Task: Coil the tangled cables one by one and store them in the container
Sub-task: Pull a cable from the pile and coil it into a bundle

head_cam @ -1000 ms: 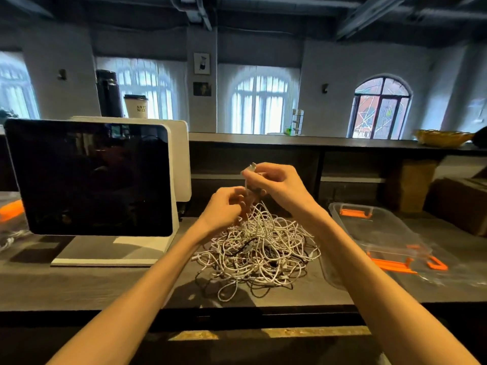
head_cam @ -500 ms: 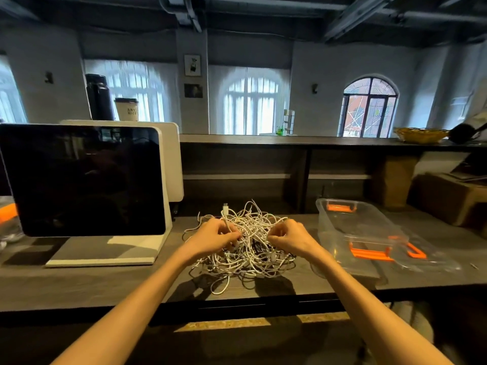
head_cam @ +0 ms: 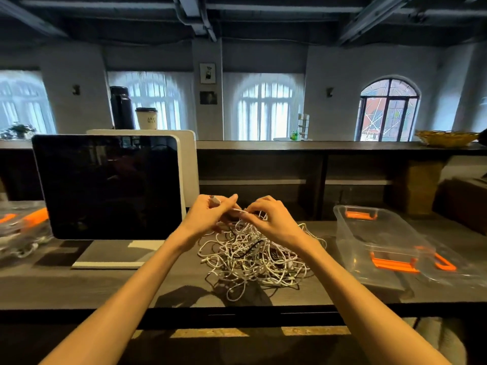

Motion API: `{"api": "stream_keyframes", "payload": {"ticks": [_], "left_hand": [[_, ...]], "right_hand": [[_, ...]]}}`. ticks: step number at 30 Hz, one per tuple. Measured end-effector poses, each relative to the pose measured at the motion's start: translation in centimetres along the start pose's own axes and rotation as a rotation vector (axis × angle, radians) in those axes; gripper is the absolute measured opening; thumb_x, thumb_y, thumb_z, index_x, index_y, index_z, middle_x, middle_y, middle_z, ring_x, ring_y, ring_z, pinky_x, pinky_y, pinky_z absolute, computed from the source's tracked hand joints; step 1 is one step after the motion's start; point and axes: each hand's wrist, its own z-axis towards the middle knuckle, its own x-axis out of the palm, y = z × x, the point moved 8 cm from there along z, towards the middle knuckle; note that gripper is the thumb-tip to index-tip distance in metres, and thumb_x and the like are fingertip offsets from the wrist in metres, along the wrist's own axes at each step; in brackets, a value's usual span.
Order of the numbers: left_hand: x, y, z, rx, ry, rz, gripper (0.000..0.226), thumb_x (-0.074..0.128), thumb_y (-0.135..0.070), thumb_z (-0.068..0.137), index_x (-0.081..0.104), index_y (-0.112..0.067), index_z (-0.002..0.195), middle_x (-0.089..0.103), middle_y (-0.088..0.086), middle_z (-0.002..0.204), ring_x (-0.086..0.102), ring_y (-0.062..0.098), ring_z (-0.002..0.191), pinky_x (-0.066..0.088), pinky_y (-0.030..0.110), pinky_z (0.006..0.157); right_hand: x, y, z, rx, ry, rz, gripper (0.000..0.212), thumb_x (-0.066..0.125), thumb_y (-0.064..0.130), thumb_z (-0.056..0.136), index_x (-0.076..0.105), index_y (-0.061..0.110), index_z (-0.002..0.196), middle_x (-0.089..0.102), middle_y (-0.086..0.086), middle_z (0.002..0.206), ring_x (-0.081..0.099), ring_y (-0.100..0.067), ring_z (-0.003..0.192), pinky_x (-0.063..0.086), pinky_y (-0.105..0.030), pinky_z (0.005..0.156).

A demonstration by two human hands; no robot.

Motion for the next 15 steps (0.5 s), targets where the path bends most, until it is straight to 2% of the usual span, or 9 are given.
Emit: {"api": "stream_keyframes", "payload": {"ticks": [3, 6, 8, 9, 11, 12, 14, 15], "left_hand": [[-2.0, 0.2, 0.1, -0.039, -0.018, -0.031, 0.023, 0.076, -0.034, 0.088, 0.081, -0.012, 0.086, 0.076, 0.008, 0.078, 0.072, 0.016, 0.069, 0.055, 0.028, 0.063], [-1.6, 0.3, 0.3, -0.108, 0.230, 0.111, 0.027, 0.071, -0.034, 0.091, 0.079, -0.008, 0.089, 0.070, 0.006, 0.072, 0.066, 0.013, 0.066, 0.055, 0.023, 0.064], [-0.5, -0.2, 0.1, -0.147, 0.399, 0.140, 0.031, 0.062, -0.033, 0.098, 0.072, -0.005, 0.091, 0.060, 0.004, 0.069, 0.056, 0.012, 0.062, 0.049, 0.022, 0.059], [0.2, -0.5, -0.2, -0.178, 0.464, 0.105, 0.031, 0.058, -0.033, 0.101, 0.069, -0.006, 0.090, 0.051, 0.002, 0.066, 0.047, 0.012, 0.058, 0.042, 0.022, 0.055], [1.9, -0.6, -1.3, -0.271, 0.596, -0.036, 0.034, 0.052, -0.039, 0.103, 0.065, -0.011, 0.087, 0.036, -0.002, 0.061, 0.029, 0.011, 0.054, 0.026, 0.023, 0.051], [2.8, -0.6, -1.9, -0.299, 0.664, -0.127, 0.038, 0.048, -0.042, 0.103, 0.065, -0.012, 0.086, 0.033, -0.003, 0.058, 0.026, 0.011, 0.051, 0.022, 0.024, 0.050], [4.4, -1.6, -2.8, -0.302, 0.722, -0.419, 0.043, 0.044, -0.043, 0.102, 0.067, -0.011, 0.085, 0.031, -0.004, 0.054, 0.028, 0.009, 0.044, 0.025, 0.022, 0.046], [4.6, -2.3, -2.5, -0.291, 0.677, -0.611, 0.043, 0.043, -0.040, 0.102, 0.070, -0.009, 0.086, 0.033, -0.003, 0.053, 0.033, 0.008, 0.043, 0.032, 0.020, 0.044]], "right_hand": [[-1.8, 1.0, 1.3, -0.012, -0.027, 0.121, 0.019, 0.070, 0.038, 0.095, 0.078, 0.021, 0.097, 0.071, 0.008, 0.090, 0.059, -0.005, 0.089, 0.049, -0.030, 0.077], [-2.3, 2.4, 2.2, -0.027, 0.043, 0.334, 0.014, 0.075, 0.024, 0.093, 0.080, 0.015, 0.102, 0.067, 0.012, 0.088, 0.059, 0.002, 0.079, 0.042, -0.015, 0.070], [-1.9, 2.8, 2.7, -0.021, 0.129, 0.419, 0.014, 0.073, 0.021, 0.094, 0.081, 0.014, 0.103, 0.068, 0.012, 0.085, 0.059, 0.003, 0.077, 0.043, -0.014, 0.068], [-2.0, 2.9, 2.9, -0.017, 0.157, 0.445, 0.015, 0.072, 0.023, 0.095, 0.081, 0.015, 0.104, 0.071, 0.009, 0.087, 0.061, -0.001, 0.078, 0.043, -0.016, 0.070], [-2.2, 3.0, 3.5, -0.017, 0.191, 0.446, 0.016, 0.069, 0.026, 0.097, 0.081, 0.018, 0.105, 0.075, 0.003, 0.095, 0.065, -0.016, 0.085, 0.046, -0.026, 0.075], [-1.9, 2.9, 3.7, -0.018, 0.218, 0.443, 0.016, 0.067, 0.026, 0.099, 0.081, 0.018, 0.105, 0.075, 0.001, 0.097, 0.067, -0.016, 0.087, 0.048, -0.026, 0.077], [-0.6, 2.8, 3.7, 0.000, 0.281, 0.450, 0.018, 0.063, 0.027, 0.101, 0.079, 0.021, 0.101, 0.075, -0.003, 0.095, 0.067, -0.011, 0.088, 0.051, -0.026, 0.078], [0.4, 2.4, 3.6, 0.022, 0.284, 0.439, 0.022, 0.061, 0.033, 0.101, 0.079, 0.021, 0.097, 0.074, -0.008, 0.090, 0.065, -0.014, 0.083, 0.052, -0.033, 0.075]]}}
